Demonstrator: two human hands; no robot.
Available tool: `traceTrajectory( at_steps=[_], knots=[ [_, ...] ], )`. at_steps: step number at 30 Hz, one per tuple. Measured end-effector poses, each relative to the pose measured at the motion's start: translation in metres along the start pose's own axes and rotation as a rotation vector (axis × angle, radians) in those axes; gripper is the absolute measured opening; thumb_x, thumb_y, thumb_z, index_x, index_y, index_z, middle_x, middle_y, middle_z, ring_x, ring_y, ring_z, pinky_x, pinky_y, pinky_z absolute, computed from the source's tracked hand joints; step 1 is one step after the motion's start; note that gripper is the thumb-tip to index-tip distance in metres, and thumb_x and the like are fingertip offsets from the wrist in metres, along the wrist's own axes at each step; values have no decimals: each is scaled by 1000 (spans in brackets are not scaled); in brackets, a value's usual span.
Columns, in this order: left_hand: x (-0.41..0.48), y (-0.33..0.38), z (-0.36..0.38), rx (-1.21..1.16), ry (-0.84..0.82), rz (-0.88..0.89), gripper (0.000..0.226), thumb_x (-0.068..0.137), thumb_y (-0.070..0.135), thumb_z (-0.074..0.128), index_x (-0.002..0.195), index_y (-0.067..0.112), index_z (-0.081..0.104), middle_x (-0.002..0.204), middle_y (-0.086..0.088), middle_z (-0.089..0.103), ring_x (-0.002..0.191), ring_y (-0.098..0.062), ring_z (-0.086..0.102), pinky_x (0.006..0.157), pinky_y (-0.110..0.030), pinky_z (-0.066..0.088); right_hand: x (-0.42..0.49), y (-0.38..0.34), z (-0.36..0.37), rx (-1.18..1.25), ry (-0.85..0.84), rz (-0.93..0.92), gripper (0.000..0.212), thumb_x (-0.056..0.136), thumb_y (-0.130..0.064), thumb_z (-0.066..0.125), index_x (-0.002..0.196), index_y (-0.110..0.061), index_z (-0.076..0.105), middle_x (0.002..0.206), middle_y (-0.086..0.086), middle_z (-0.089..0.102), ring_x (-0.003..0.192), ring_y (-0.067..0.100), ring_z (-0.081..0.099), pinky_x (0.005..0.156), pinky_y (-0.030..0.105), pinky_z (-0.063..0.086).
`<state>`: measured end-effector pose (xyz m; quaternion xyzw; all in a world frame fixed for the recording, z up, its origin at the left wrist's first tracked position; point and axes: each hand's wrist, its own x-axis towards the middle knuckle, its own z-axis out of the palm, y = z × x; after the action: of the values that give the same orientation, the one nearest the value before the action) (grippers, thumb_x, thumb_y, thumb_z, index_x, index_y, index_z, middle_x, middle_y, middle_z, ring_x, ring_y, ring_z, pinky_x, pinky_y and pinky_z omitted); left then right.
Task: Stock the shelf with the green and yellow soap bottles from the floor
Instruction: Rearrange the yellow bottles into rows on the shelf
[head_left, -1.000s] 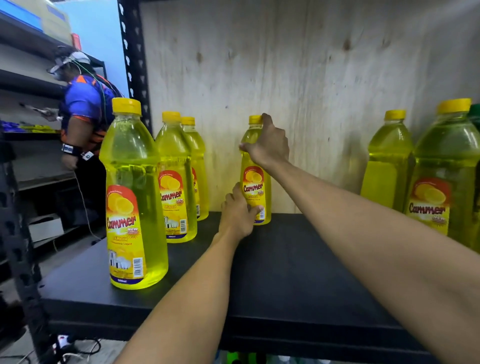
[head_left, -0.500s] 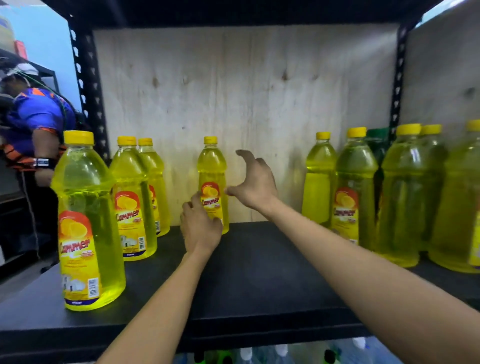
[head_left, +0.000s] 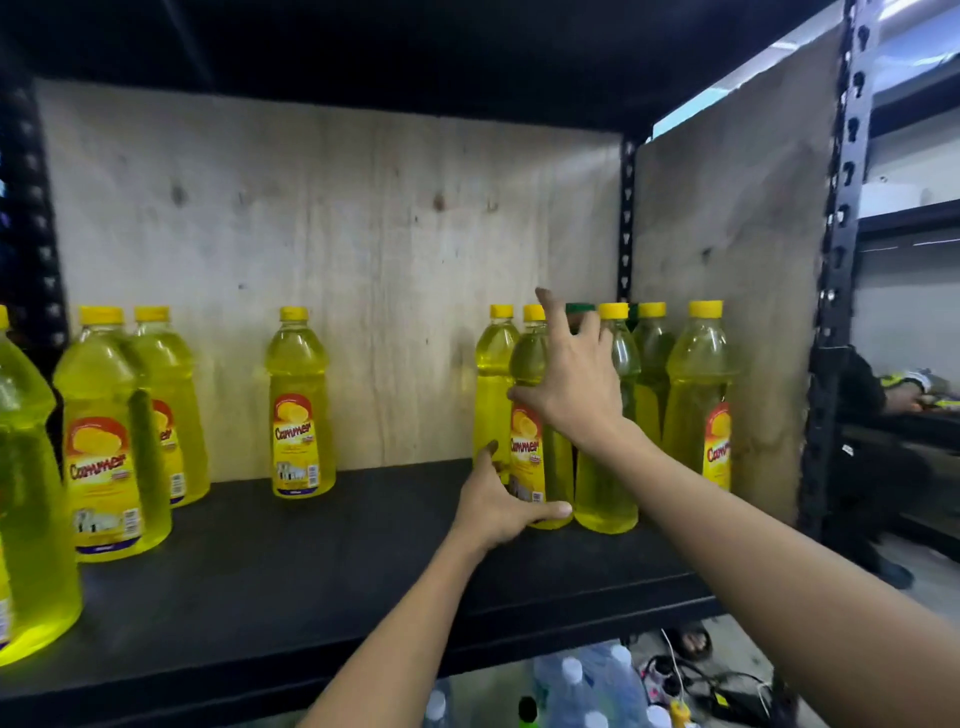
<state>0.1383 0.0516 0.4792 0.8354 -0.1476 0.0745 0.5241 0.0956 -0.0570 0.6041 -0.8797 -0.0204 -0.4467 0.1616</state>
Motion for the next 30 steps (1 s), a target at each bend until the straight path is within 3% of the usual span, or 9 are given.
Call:
traceTrajectory(
  at_steps=[6,14,19,23,30],
  knots=[
    [7,-8,11,100,6,-7,119,49,48,96,147,23,33,140,2,54,128,-17,52,103,-29,43,11,1,9,0,-74,18,117,74,-27,84,157,-26,1,136,21,44,115,40,54,79,44,53],
    [11,-11,14,124,63,25,107,50,49,95,139,24,41,131,4,57,121,-15,56,99,-28,47,13,1,14,10,-7,16,96,78,-10,73,155,-16,16,119,18,60,103,38,62,77,48,58],
    [-5,-12,-2,169,183,20,84,48,51,94,114,30,45,105,12,59,105,-13,63,85,-26,50,7,-10,12,164,31,-31,100,72,-16,79,154,-18,23,112,16,64,98,39,63,79,43,53],
    [-25,-17,-40,256,330,-9,96,47,57,91,123,26,43,119,4,59,114,-19,58,96,-38,51,4,-45,16,344,-4,-72,107,68,-21,88,154,-21,24,119,18,65,105,39,62,89,49,54],
    [-52,-44,-122,364,575,-114,115,47,57,92,133,12,29,134,-11,46,129,-33,45,107,-45,42,10,-123,40,547,-139,-189,109,66,-25,91,154,-20,27,134,13,59,118,31,58,93,30,46]
  ],
)
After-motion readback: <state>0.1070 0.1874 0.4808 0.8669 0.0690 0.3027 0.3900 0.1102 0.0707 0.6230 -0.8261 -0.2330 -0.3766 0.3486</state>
